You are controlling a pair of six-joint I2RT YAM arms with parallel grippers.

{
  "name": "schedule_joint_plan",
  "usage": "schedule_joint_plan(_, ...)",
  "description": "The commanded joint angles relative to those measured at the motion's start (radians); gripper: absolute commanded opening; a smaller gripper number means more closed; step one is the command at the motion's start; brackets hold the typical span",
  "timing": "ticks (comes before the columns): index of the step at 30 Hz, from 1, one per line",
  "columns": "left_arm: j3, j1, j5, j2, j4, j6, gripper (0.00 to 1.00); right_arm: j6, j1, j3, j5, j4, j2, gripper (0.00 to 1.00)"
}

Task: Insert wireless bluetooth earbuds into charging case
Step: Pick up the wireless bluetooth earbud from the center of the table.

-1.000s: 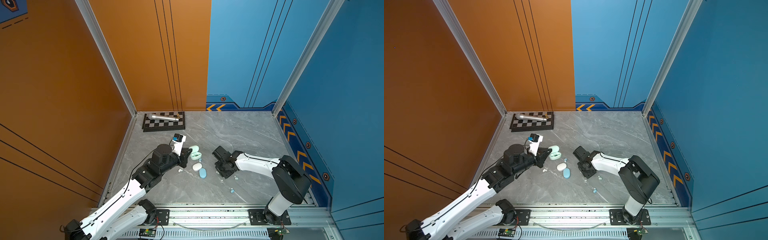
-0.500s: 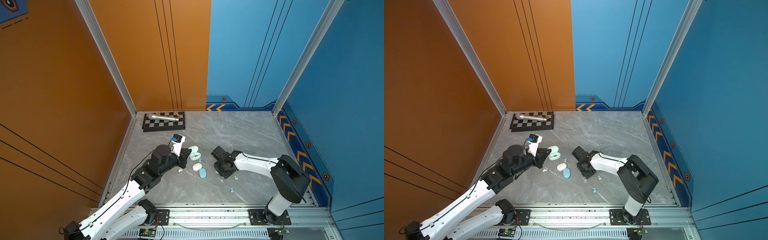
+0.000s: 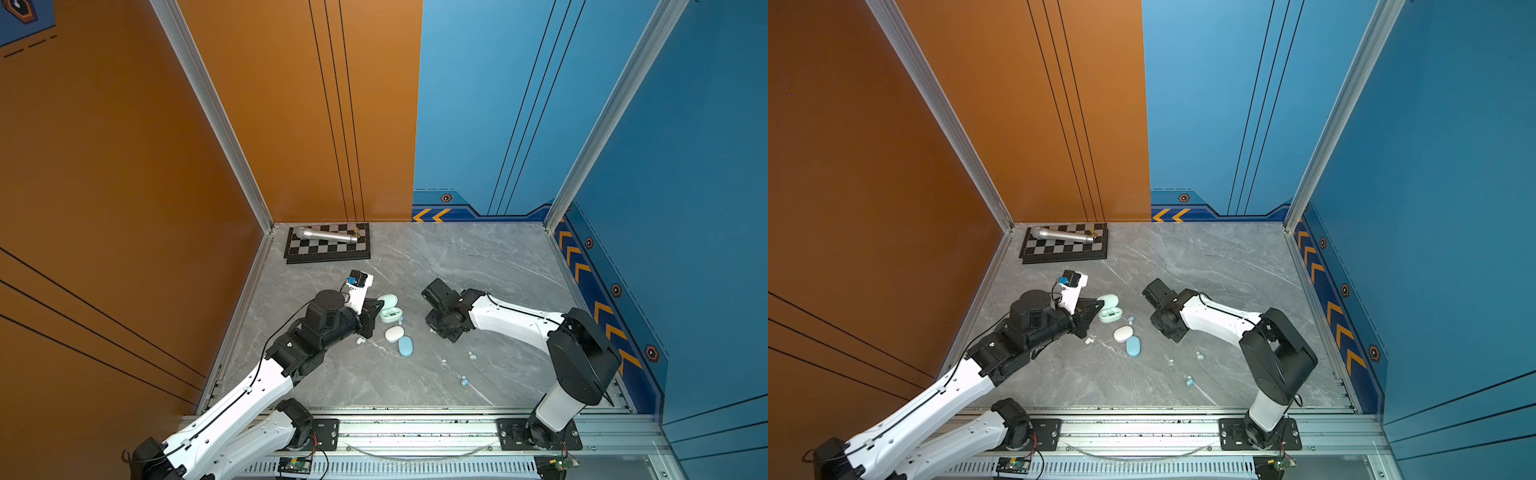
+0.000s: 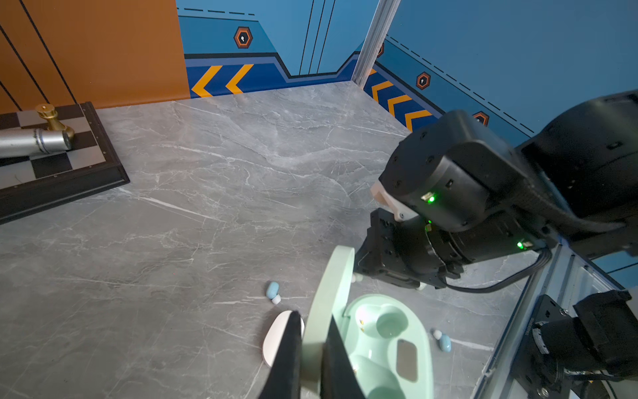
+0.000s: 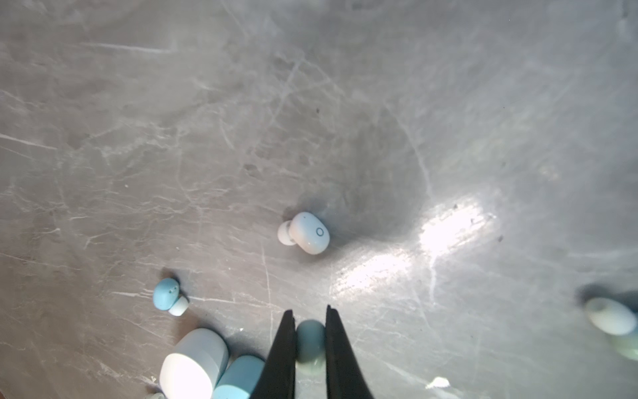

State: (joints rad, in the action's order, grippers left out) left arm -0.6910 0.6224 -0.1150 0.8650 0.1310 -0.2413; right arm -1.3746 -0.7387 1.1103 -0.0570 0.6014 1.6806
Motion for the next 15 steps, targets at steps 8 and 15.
schedule_joint_plan(8,0.051,0.032,-0.159,0.108,-0.228,0.208,0.0,0.449,0.078,0.149,0.016,0.211,-0.13,0.11)
schedule_joint_plan(15,0.014,0.08,-0.175,0.233,-0.339,0.302,0.0,0.62,0.1,0.22,0.096,0.294,-0.202,0.13)
